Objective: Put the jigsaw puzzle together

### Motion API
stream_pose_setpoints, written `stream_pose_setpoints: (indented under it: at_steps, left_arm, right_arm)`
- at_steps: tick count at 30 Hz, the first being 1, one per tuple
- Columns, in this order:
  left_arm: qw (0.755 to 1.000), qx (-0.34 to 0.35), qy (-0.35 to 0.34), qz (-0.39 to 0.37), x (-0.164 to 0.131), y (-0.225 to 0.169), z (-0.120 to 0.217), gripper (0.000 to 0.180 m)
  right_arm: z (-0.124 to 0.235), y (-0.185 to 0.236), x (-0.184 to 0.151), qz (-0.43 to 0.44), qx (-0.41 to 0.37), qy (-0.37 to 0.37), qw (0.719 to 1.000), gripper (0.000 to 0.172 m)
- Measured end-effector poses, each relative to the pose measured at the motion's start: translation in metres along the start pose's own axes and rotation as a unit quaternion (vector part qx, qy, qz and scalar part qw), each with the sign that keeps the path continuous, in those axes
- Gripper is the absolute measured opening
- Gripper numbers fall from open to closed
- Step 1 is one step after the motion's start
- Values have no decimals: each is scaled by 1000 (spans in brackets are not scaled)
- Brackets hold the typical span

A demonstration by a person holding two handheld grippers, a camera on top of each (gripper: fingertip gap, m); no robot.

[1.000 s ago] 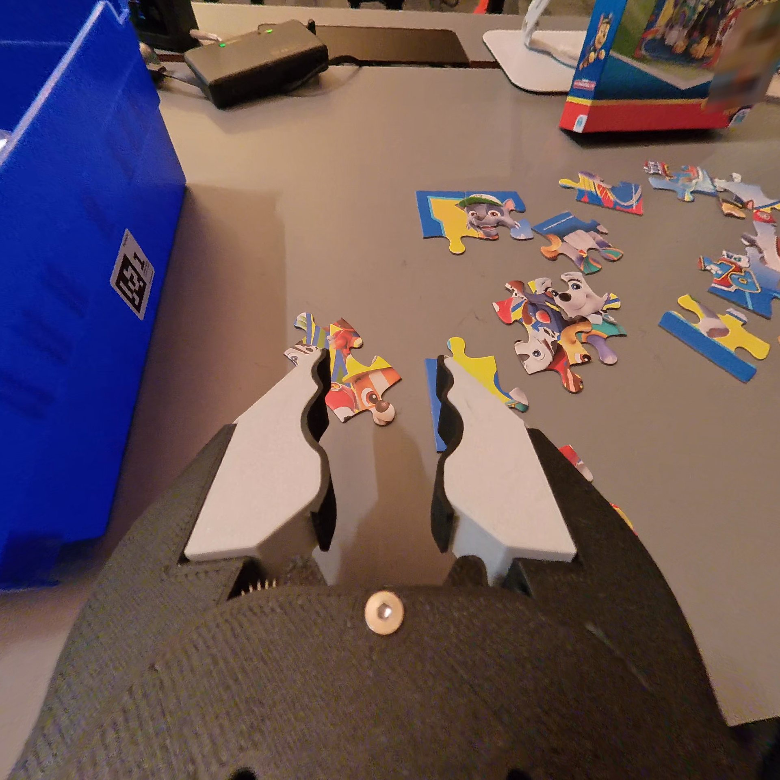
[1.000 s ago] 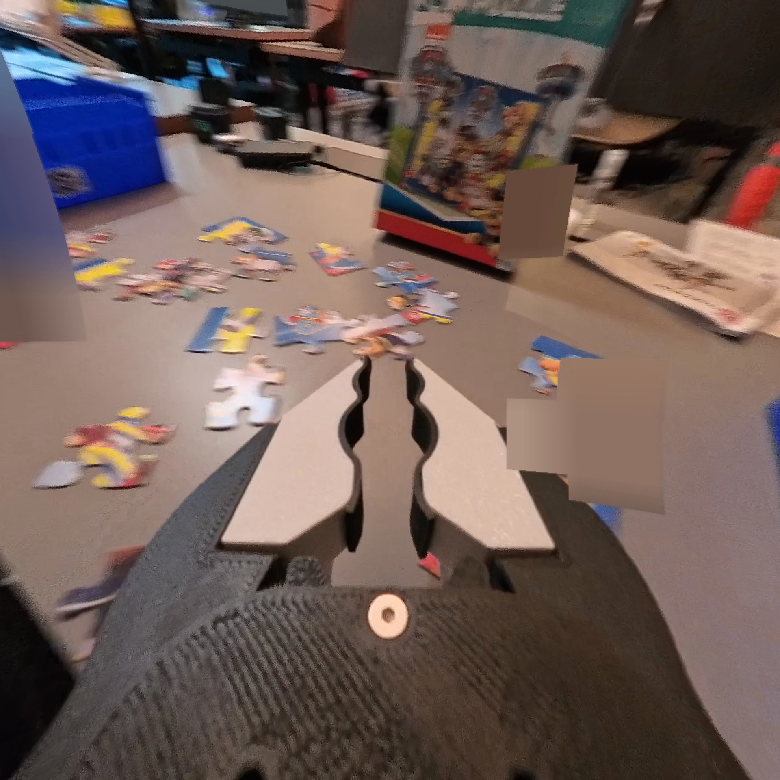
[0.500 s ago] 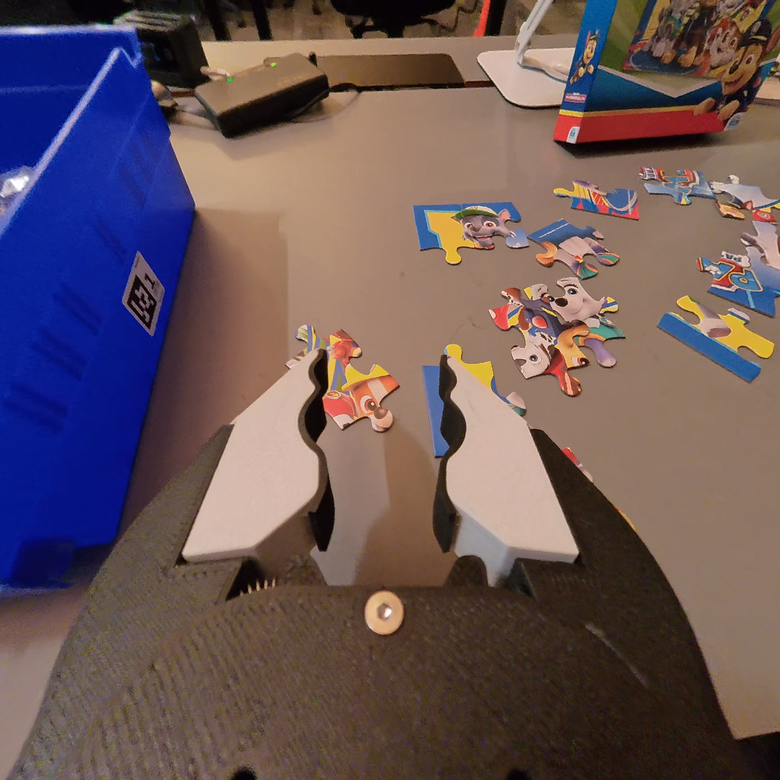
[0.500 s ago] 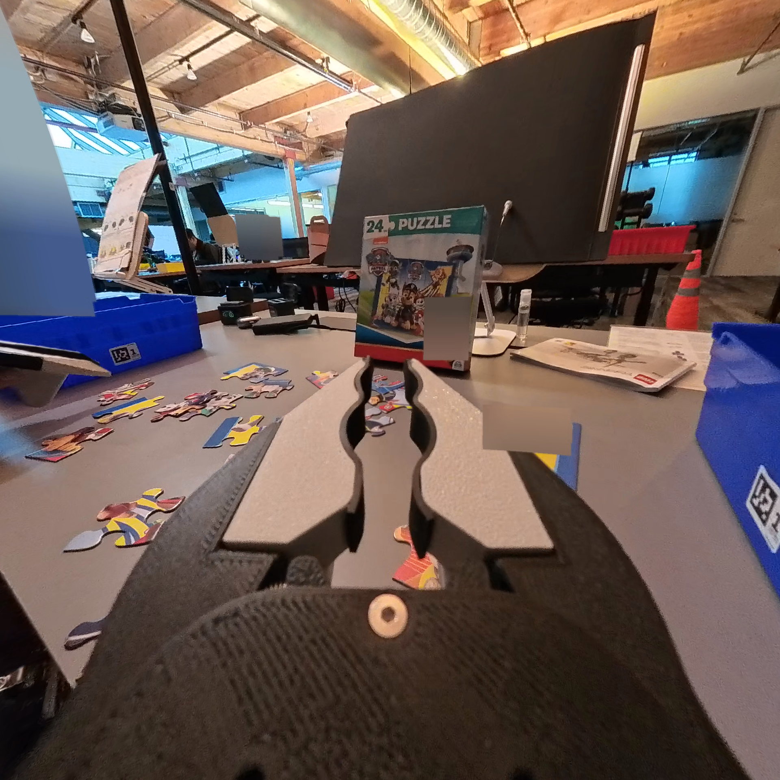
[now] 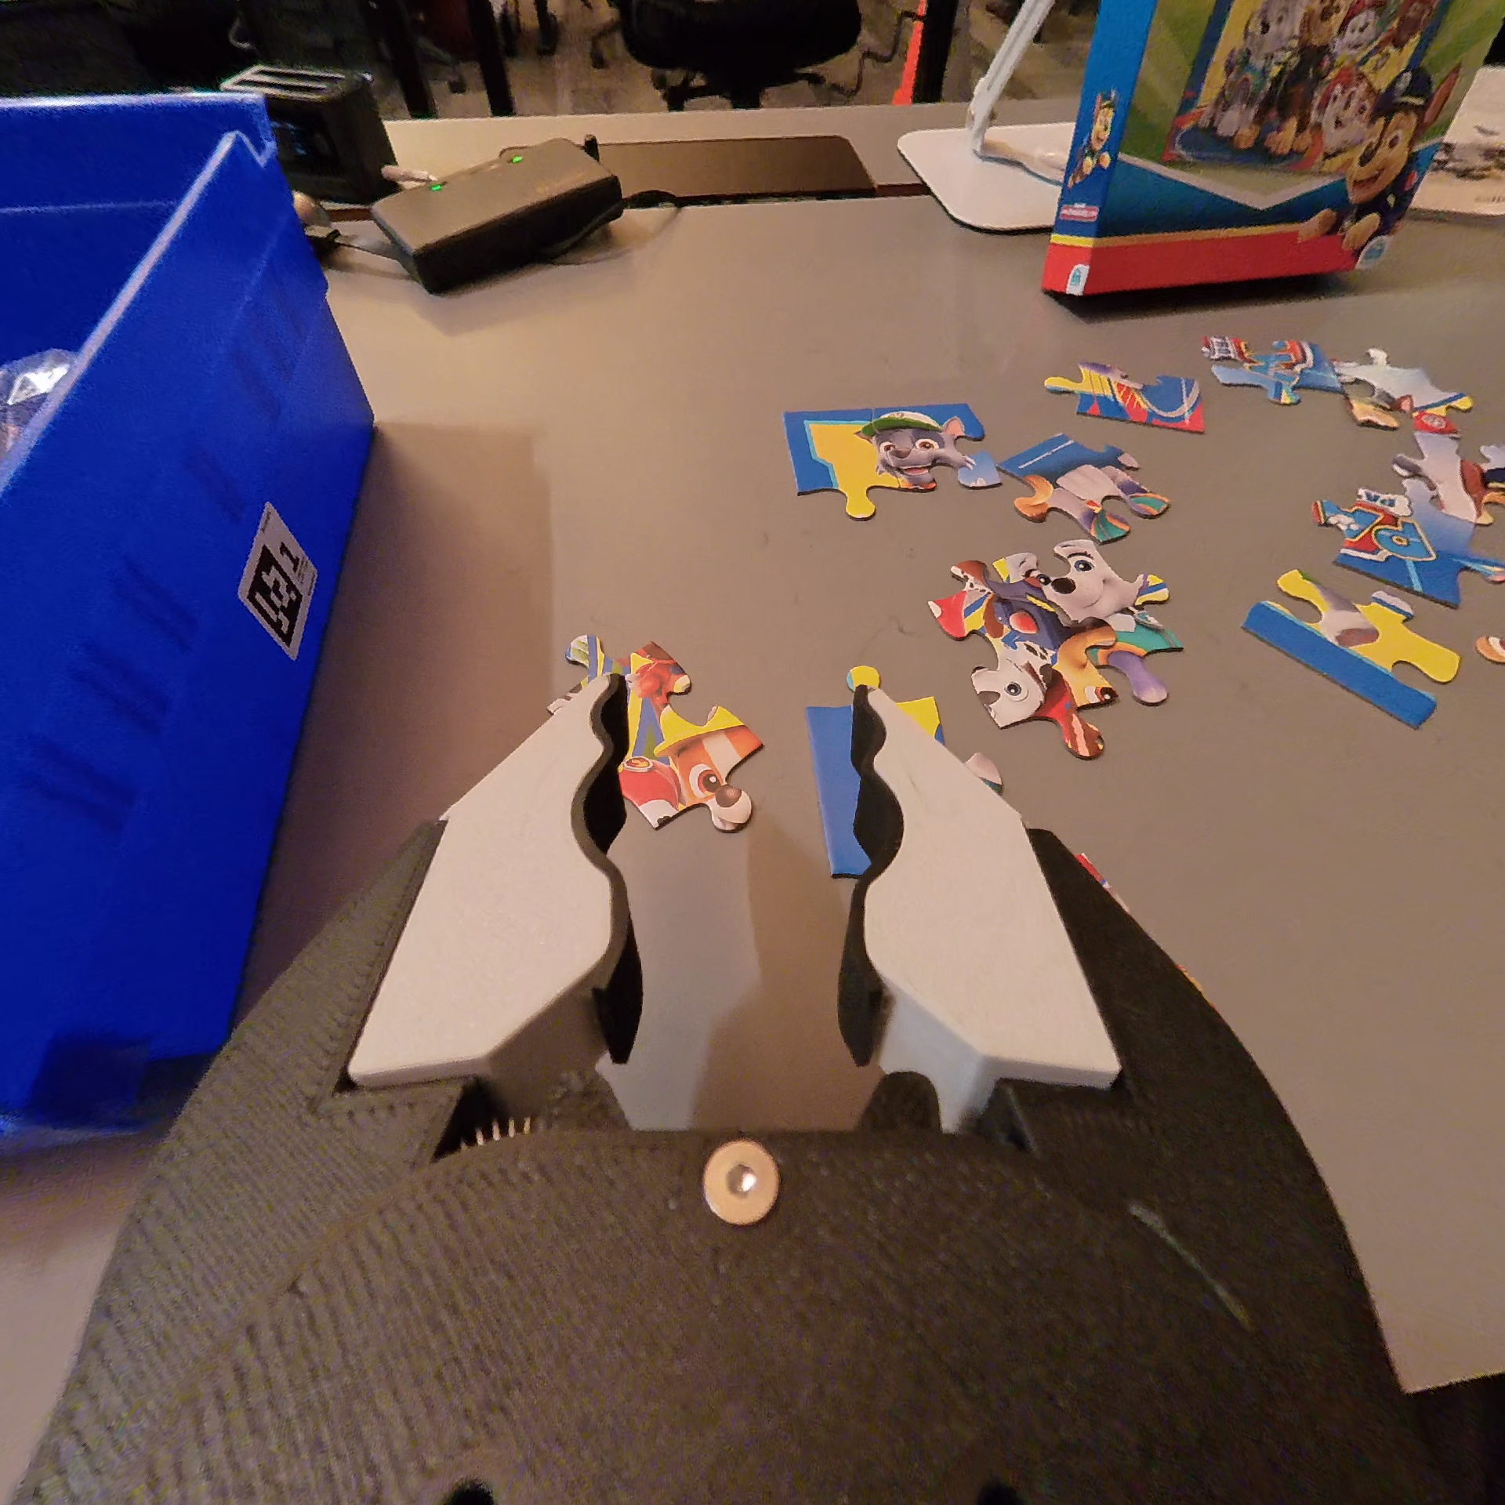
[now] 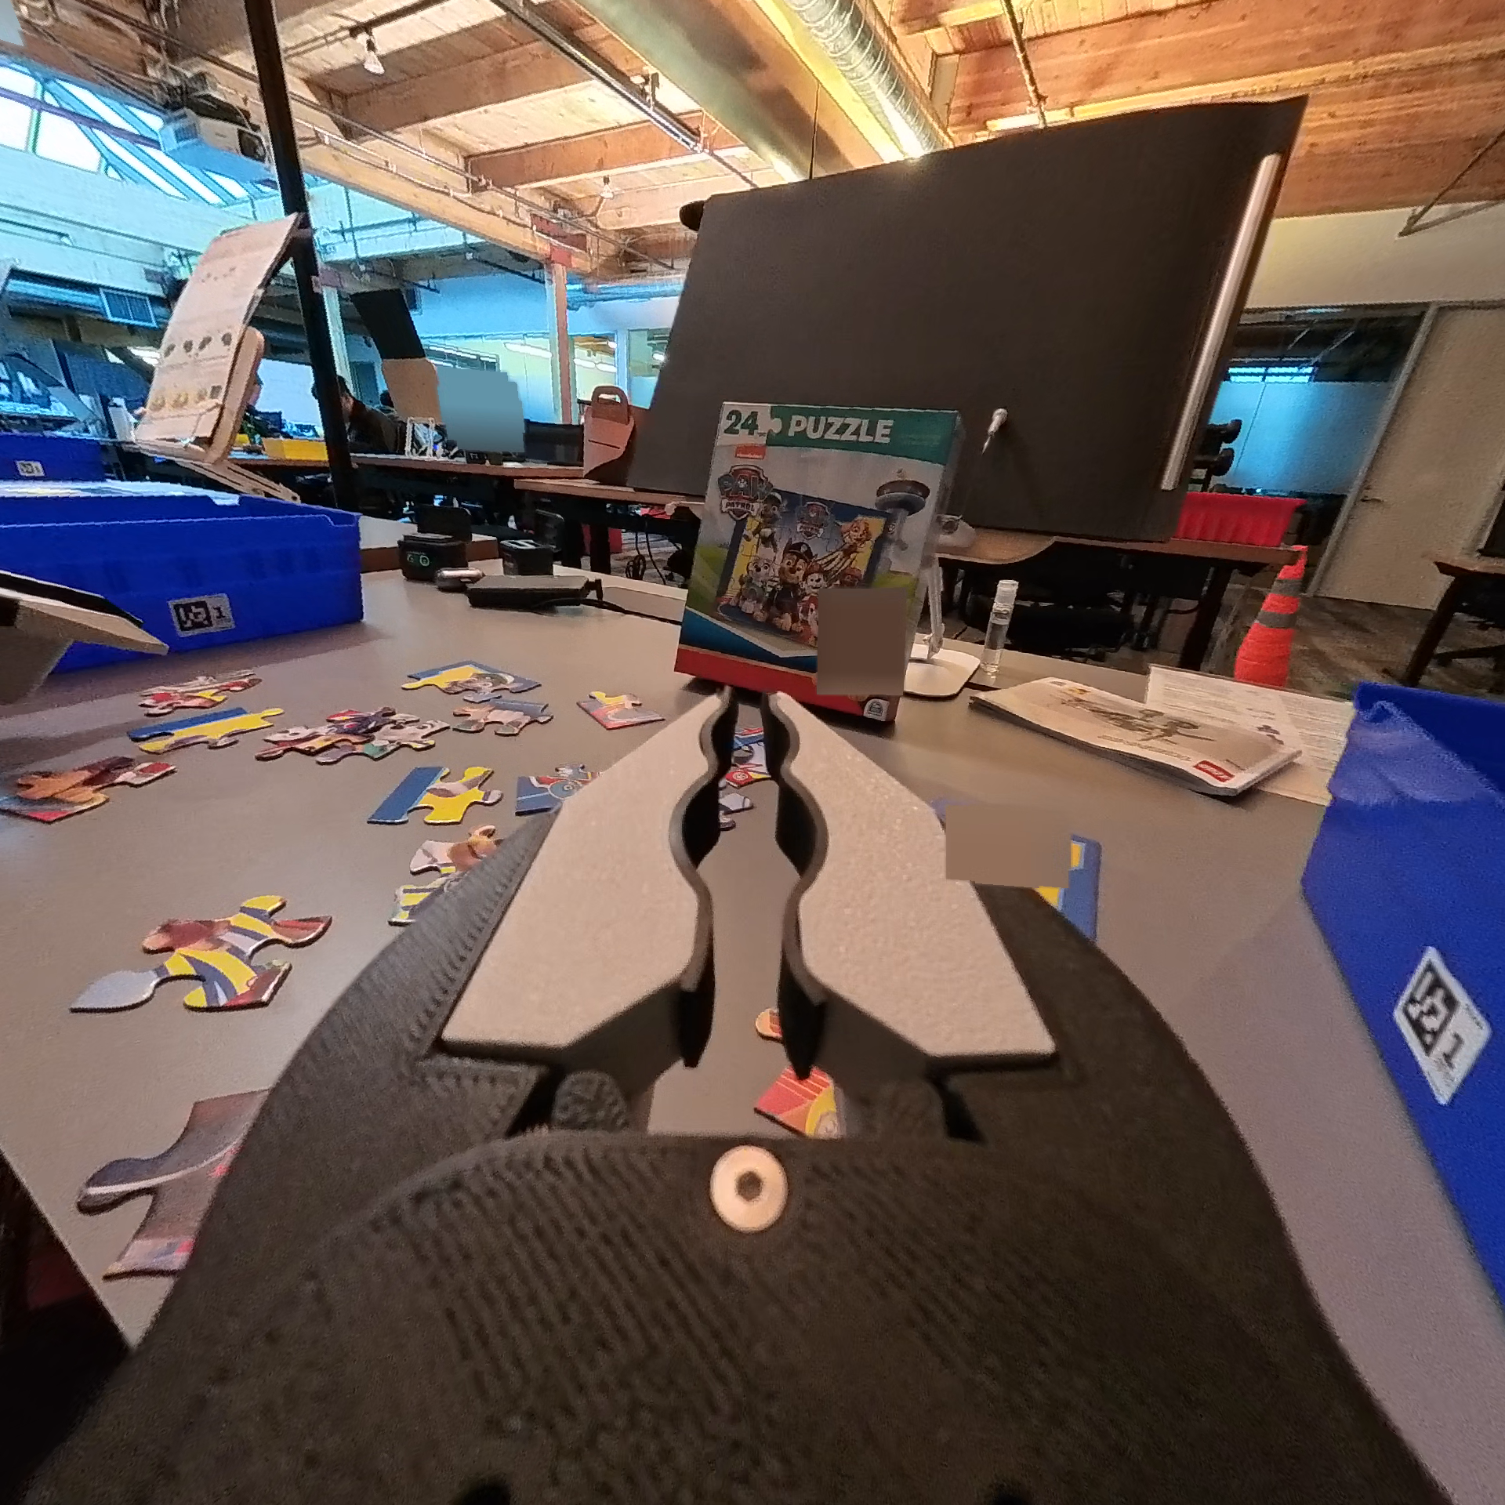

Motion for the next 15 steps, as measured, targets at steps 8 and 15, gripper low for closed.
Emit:
stream_pose_setpoints:
  at_steps: [8, 15]
  left_arm:
    - [1000, 9, 25, -14, -4, -2, -5, 54]
    - [998, 46, 3, -34, 1, -6, -2, 59]
  right_arm:
    - [0, 0, 0, -5, 5, -2, 1000, 4]
    - [-4, -2, -2, -6, 0, 11, 1000, 4]
Point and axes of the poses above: each gripper's, where its closed fingertips meet, z back along the fingers, x out of its top, y = z × x across the jaws, the point moved 4 cm from there along z, back along the fingers, and after that the axes turned 4 degrees about x, right-handed, at the moved point
